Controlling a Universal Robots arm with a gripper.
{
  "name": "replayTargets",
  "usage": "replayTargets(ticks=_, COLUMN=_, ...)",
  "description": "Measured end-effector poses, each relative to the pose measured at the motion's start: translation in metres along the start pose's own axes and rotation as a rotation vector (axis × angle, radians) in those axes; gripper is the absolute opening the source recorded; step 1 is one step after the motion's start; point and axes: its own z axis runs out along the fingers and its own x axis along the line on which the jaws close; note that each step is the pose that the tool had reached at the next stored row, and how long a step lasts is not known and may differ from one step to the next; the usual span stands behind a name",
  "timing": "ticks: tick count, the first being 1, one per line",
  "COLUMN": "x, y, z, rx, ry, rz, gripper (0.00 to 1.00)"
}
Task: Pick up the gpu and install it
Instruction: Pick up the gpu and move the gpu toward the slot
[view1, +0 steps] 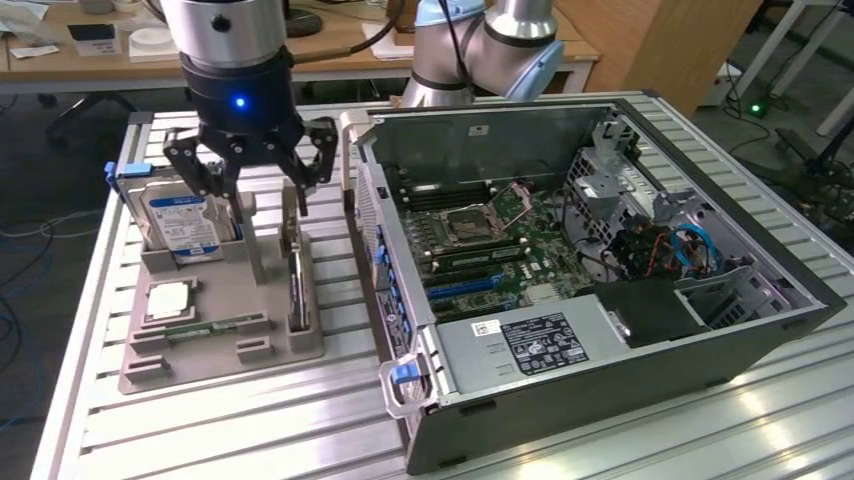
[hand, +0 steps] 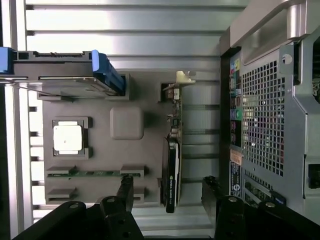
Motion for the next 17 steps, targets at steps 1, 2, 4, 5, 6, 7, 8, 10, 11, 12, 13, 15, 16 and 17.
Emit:
replayTargets(ticks=1, x=0.0, y=-0.0007, z=0.0018, rx=0.0001, ry=0.0, rz=0.0, gripper=0.66)
replayTargets(ticks=2, x=0.0, y=-0.0013, z=0.0036, rx=0.0, ry=0.0, rz=0.0, gripper=0.66)
replayTargets(ticks=4, x=-0.001, y=-0.0019, z=0.0066, rx=0.0, ry=-0.0001, rz=0.0, gripper=0.66)
replayTargets(ticks=5, x=-0.002, y=-0.0021, z=0.0079, rx=0.0, ry=-0.0001, rz=0.0, gripper=0.66)
replayTargets(ticks=6, x=-0.002, y=-0.0026, z=0.0092, rx=0.0, ry=0.0, rz=0.0, gripper=0.66)
replayTargets(ticks=7, x=-0.003, y=-0.0034, z=0.0105, rx=0.0, ry=-0.0001, rz=0.0, gripper=0.66)
replayTargets(ticks=8, x=-0.003, y=-0.0043, z=0.0115, rx=0.0, ry=0.0, rz=0.0, gripper=0.66)
replayTargets(ticks=10, x=-0.004, y=-0.0053, z=0.014, rx=-0.0001, ry=-0.0001, rz=0.0, gripper=0.66)
replayTargets(ticks=11, x=-0.004, y=-0.0056, z=0.0155, rx=0.0, ry=0.0, rz=0.0, gripper=0.66)
replayTargets(ticks=12, x=-0.004, y=-0.0056, z=0.0172, rx=0.0001, ry=0.0, rz=0.0, gripper=0.66)
replayTargets(ticks=13, x=-0.004, y=-0.0057, z=0.0191, rx=0.0002, ry=0.0, rz=0.0, gripper=0.66)
replayTargets(ticks=15, x=-0.005, y=-0.0059, z=0.0224, rx=0.0001, ry=-0.0001, rz=0.001, gripper=0.66)
replayTargets(ticks=16, x=-0.005, y=-0.0059, z=0.0241, rx=0.0001, ry=-0.0001, rz=0.002, gripper=0.66)
replayTargets(ticks=17, x=-0.006, y=-0.006, z=0.0259, rx=0.0001, ry=-0.0002, rz=0.003, gripper=0.66)
